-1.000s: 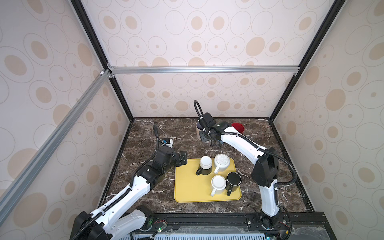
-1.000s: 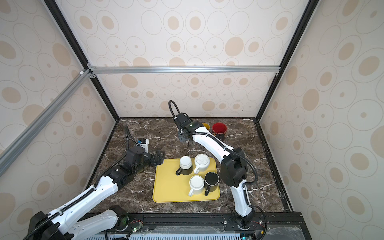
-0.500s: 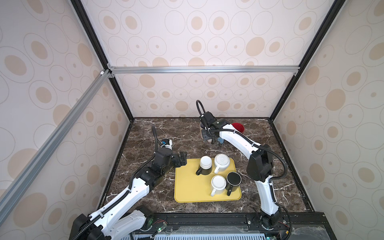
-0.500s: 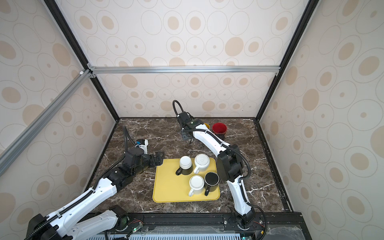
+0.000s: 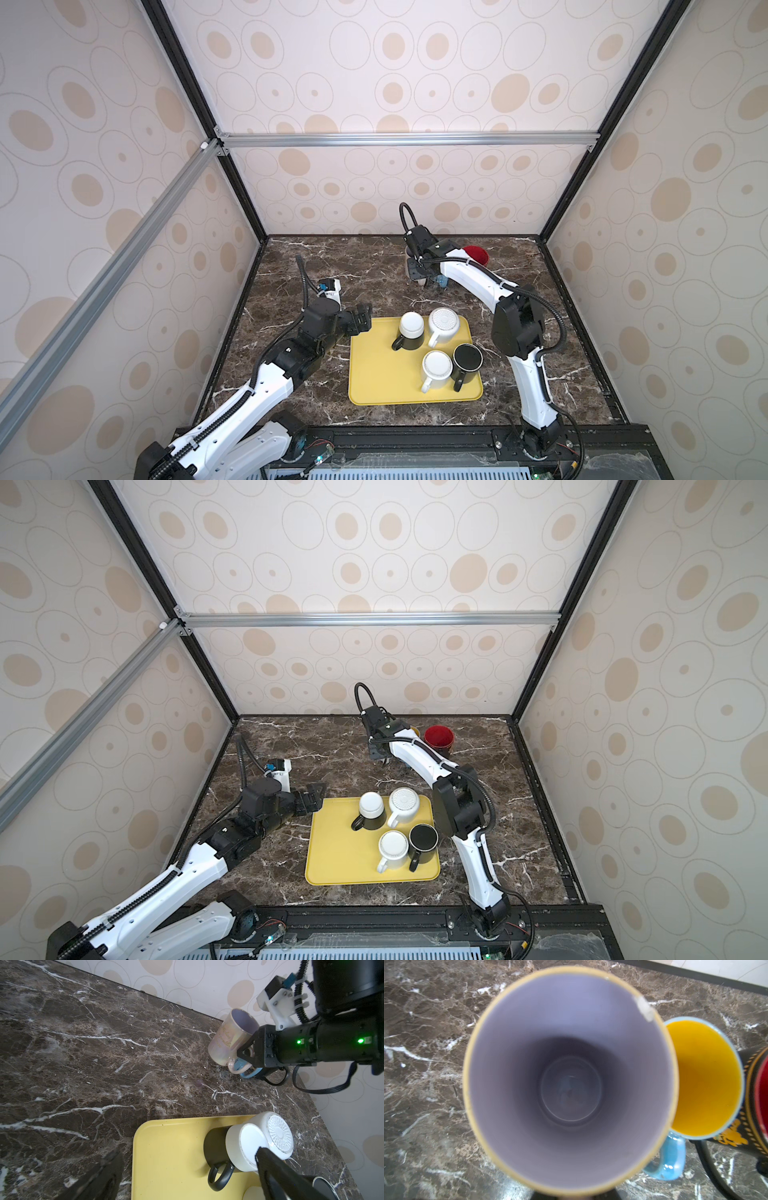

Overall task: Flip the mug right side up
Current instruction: 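Turn the pink mug upright by the butterfly mug with the right gripper while left withdraws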

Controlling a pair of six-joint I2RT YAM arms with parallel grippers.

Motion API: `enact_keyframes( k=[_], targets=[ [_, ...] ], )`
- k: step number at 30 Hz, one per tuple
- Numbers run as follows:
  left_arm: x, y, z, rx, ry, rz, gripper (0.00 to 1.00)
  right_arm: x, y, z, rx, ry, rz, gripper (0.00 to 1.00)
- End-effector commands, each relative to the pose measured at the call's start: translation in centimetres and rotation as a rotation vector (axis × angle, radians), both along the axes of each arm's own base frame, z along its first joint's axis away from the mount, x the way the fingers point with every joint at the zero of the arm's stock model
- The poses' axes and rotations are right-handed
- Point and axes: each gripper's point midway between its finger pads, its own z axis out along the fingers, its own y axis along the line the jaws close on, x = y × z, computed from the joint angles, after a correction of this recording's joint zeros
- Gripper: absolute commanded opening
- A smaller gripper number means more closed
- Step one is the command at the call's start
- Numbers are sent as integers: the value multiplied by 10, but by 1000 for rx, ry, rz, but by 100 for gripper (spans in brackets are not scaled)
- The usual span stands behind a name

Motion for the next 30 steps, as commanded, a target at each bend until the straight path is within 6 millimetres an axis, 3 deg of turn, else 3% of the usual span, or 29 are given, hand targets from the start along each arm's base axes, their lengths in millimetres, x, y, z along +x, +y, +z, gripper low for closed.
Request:
enact_keyframes(
  k=[1,23,30],
  targets=[
    [1,5,3,16,-19,14,100,21,-3,13,36,-93,-59,0],
    [2,6,2,11,-34,16,100,21,-16,-14,28,-96,-145,0],
    [2,7,0,21,-34,18,100,16,-15,-15,61,-96,-166,15]
  ],
)
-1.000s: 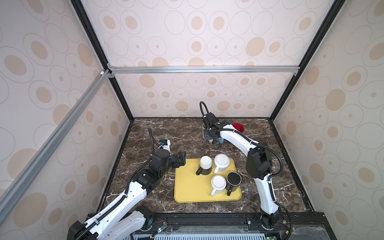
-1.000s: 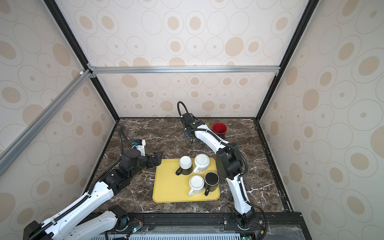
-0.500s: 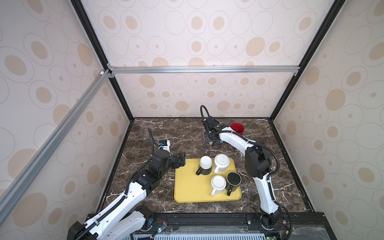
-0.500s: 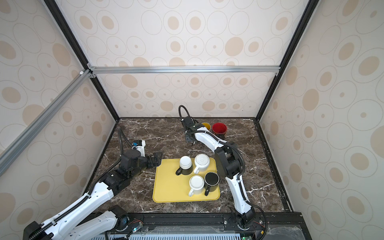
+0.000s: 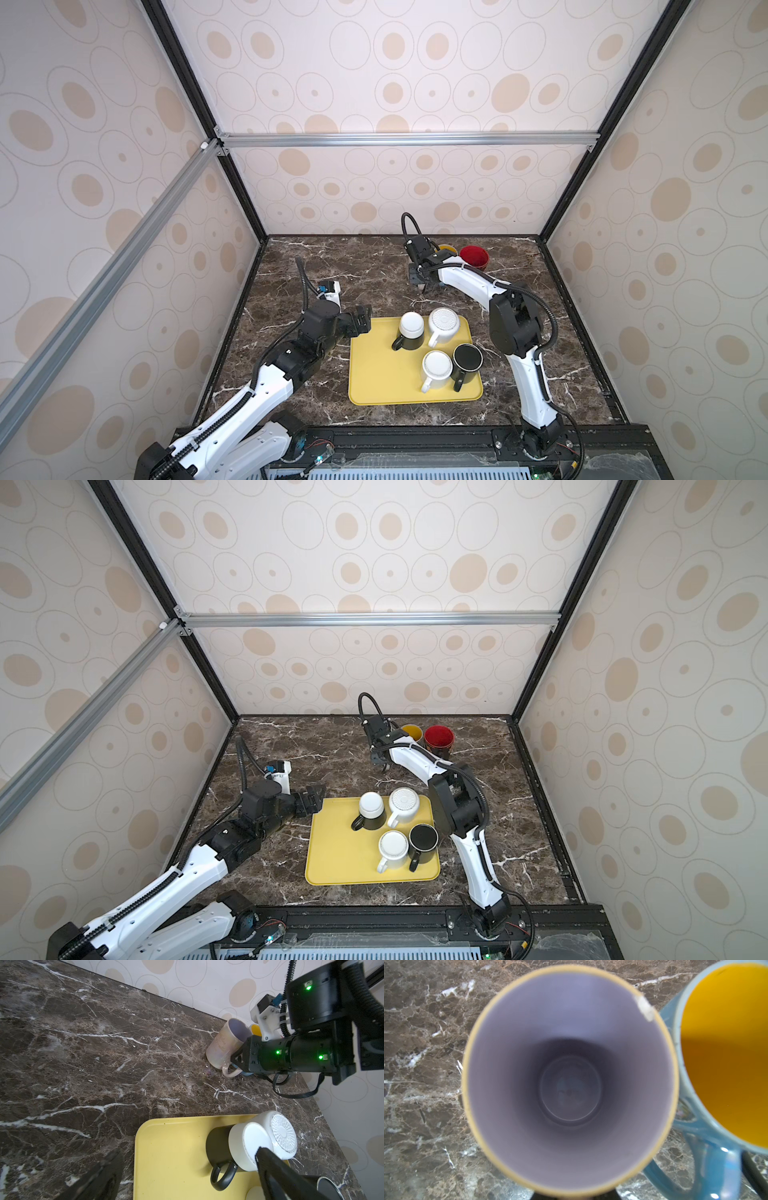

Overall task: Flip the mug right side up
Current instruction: 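Turn the pink mug upright by the butterfly mug with the right gripper while left withdraws, then open the right gripper and lift it off the pink mug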

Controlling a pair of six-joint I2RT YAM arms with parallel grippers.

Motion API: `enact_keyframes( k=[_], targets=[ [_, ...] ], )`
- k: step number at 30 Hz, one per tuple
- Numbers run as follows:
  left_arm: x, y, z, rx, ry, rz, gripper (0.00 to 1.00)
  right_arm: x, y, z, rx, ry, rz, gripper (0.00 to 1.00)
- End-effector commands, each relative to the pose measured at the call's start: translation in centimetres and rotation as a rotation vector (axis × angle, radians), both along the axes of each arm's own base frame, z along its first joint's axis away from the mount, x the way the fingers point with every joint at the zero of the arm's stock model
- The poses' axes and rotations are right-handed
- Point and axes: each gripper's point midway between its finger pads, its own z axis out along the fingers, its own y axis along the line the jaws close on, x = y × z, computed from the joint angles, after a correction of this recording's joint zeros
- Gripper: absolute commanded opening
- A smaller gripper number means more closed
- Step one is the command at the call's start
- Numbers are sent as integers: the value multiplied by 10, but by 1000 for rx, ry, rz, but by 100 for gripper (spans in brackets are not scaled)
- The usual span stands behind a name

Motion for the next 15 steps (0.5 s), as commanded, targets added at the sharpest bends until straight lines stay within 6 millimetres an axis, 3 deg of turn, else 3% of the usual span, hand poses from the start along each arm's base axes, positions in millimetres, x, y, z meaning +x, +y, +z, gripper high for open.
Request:
enact_keyframes(
  k=[1,11,15],
  targets=[
    [2,5,6,15,-35,14,100,7,-8,22,25,-75,-60,17],
    [5,2,5,11,-35,6,100,-2,2,22,85,-52,-35,40],
    [6,2,6,23,-42,1,100,-7,6,24,106,-47,-21,70]
  ],
)
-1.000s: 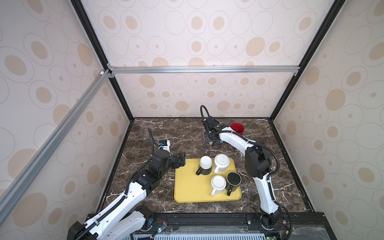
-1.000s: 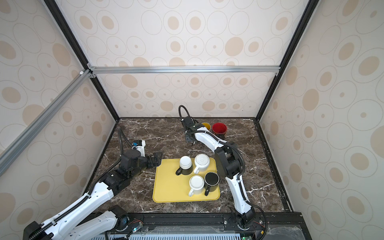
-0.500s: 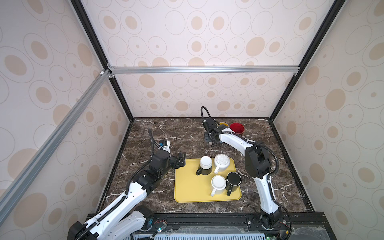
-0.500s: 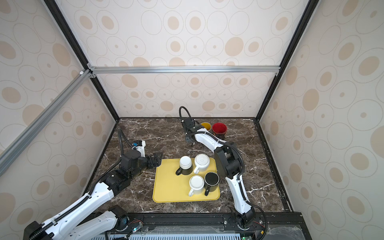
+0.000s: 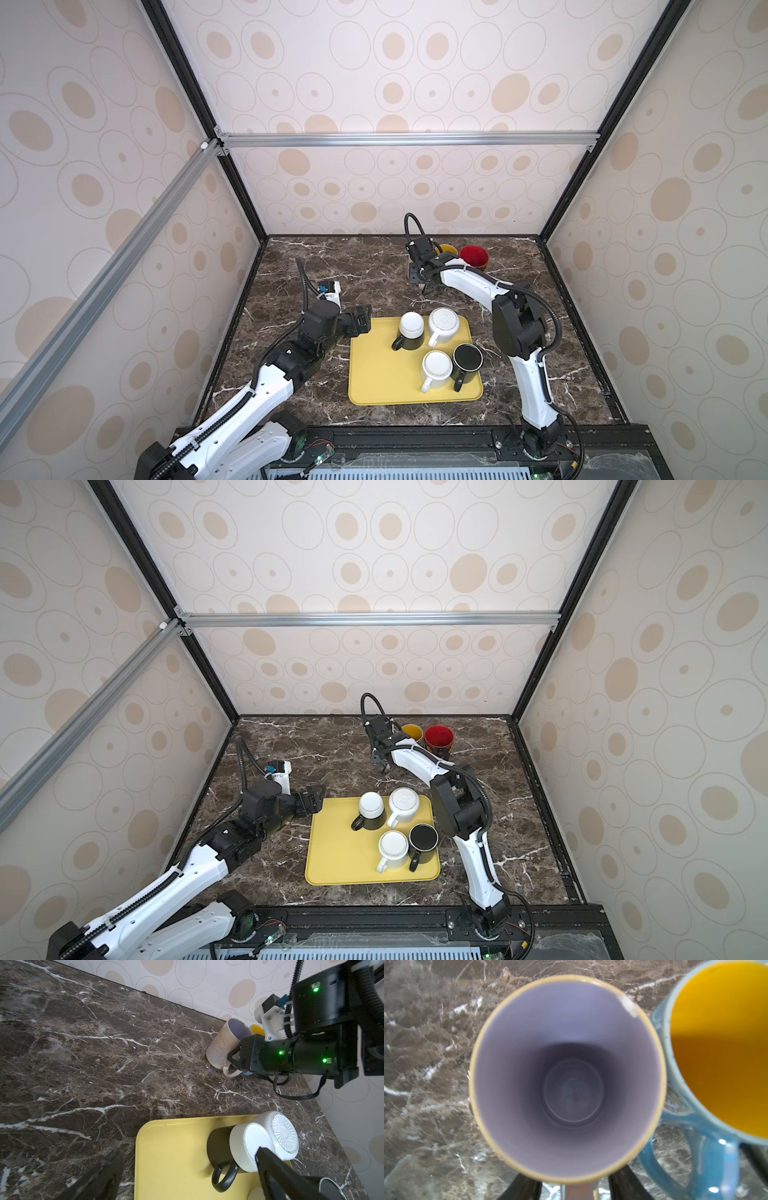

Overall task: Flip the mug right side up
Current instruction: 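Open the right gripper and lift it off the pink mug, then move the right gripper over the tray while the left gripper approaches the white mugs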

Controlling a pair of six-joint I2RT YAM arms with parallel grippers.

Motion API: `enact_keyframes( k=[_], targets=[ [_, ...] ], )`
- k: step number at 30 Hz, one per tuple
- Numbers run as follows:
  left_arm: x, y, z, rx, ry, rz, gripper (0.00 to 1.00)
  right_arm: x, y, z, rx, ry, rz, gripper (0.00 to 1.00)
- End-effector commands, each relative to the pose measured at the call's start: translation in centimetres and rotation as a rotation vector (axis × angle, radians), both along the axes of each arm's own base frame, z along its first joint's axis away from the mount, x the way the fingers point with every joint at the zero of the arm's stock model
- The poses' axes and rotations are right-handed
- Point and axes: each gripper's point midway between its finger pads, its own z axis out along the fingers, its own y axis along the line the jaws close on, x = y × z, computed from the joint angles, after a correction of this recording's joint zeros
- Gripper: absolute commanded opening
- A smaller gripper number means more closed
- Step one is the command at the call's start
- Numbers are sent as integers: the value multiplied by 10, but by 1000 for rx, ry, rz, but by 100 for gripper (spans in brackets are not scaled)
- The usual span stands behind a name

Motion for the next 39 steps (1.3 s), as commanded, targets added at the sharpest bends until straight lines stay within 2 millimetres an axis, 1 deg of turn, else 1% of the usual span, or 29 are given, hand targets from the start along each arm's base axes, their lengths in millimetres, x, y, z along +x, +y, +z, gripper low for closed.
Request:
enact_keyframes(
  k=[1,3,6,11,13,14,16,18,21,22,24,26,27,29,32,35,39],
  targets=[
    [6,2,6,24,-33,4,100,-6,3,25,42,-26,10,76],
    [7,3,7,41,-38,7,100,-9,2,33,41,-31,20,80],
    [11,6,8,75,-40,18,100,-16,-2,52,38,-53,33,81],
    [17,9,19,62,-117,49,100,-36,-5,93,29,-103,88,82],
    [18,12,27,30,-173,71,100,-48,-6,104,23,-104,104,82],
    [18,16,28,10,-190,94,100,-54,-8,110,17,-116,102,81],
    [18,18,35,-32,-232,115,100,-65,-14,120,0,-160,75,81],
    [19,14,42,-60,-250,102,100,-77,-23,129,4,-196,34,82],
    [25,4,44,-67,-222,75,100,-103,-17,136,98,-194,123,84],
    [27,1,43,-55,-205,63,100,-112,-17,135,129,-192,145,85],
    [29,-8,37,3,-169,2,100,-128,-16,142,190,-206,188,84],
    [31,-19,24,76,-105,-65,100,-146,-13,145,182,-187,273,84],
    [30,-23,17,102,-78,-90,100,-151,-16,145,158,-167,282,84],
    [25,-30,3,146,-39,-137,100,-161,-23,142,85,-111,295,85],
    [15,-42,-11,209,11,-192,100,-177,-30,137,11,-39,317,85],
    [1,-56,-21,262,41,-249,100,-193,-32,132,60,-34,338,83],
    [-14,-75,-30,304,39,-319,99,-205,-39,135,152,-122,324,76]
  ],
)
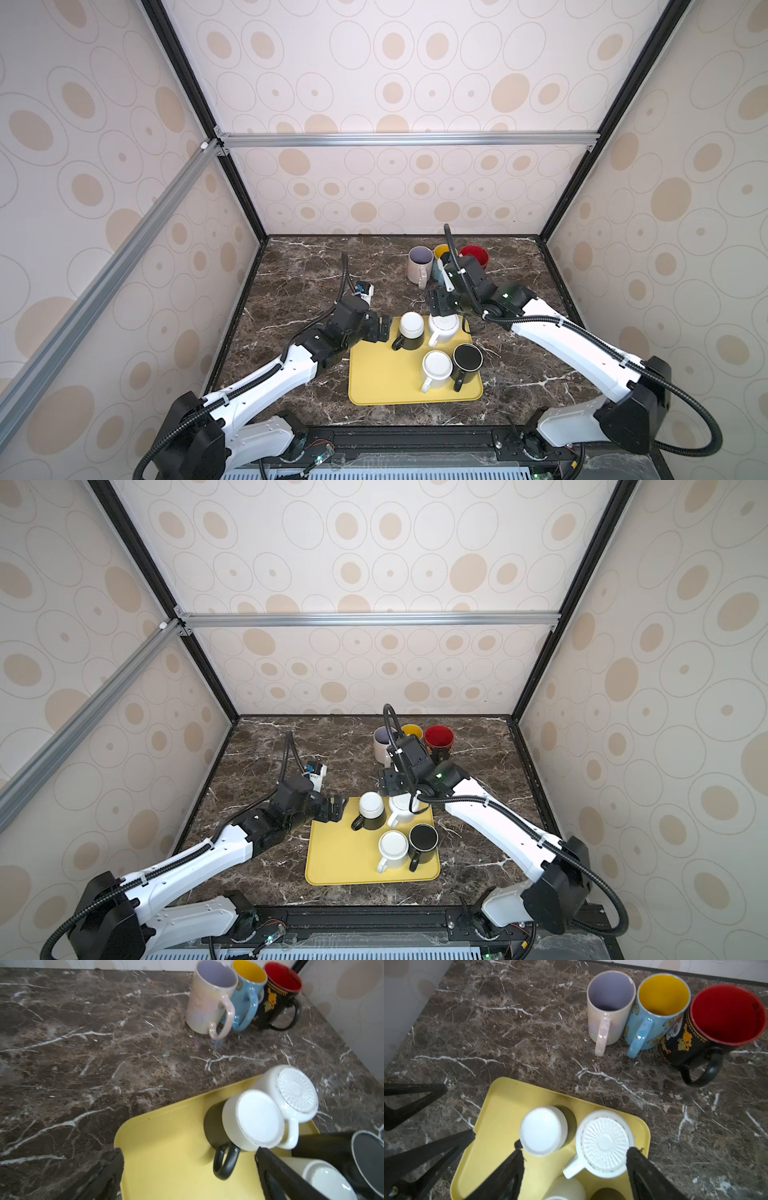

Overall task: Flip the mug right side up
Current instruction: 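Move the right gripper over the tray while the left gripper approaches the white mugs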

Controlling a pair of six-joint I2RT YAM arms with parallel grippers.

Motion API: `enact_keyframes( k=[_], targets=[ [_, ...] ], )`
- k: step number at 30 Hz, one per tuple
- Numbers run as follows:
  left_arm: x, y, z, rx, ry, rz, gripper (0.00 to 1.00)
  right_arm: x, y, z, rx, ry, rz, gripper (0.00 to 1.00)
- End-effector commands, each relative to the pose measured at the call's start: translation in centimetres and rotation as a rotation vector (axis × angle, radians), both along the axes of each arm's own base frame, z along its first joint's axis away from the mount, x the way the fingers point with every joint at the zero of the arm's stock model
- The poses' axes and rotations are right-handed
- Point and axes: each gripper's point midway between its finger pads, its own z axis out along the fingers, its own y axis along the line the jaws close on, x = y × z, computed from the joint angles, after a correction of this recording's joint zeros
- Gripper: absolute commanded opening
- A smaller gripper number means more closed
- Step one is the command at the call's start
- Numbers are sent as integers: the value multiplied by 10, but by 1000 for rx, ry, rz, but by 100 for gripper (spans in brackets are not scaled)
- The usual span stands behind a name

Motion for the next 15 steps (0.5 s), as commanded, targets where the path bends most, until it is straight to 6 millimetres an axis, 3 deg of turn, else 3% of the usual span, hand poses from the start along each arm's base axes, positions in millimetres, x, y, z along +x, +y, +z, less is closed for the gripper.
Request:
enact_keyframes(
  k=[1,15],
  targets=[
    [-7,-11,5,63,-26,-56,98,-11,-4,6,68,-38,0,75],
    [-21,-46,-19,161,5,-183,82,-17,-8,-5,81,-11,-28,67]
  ],
)
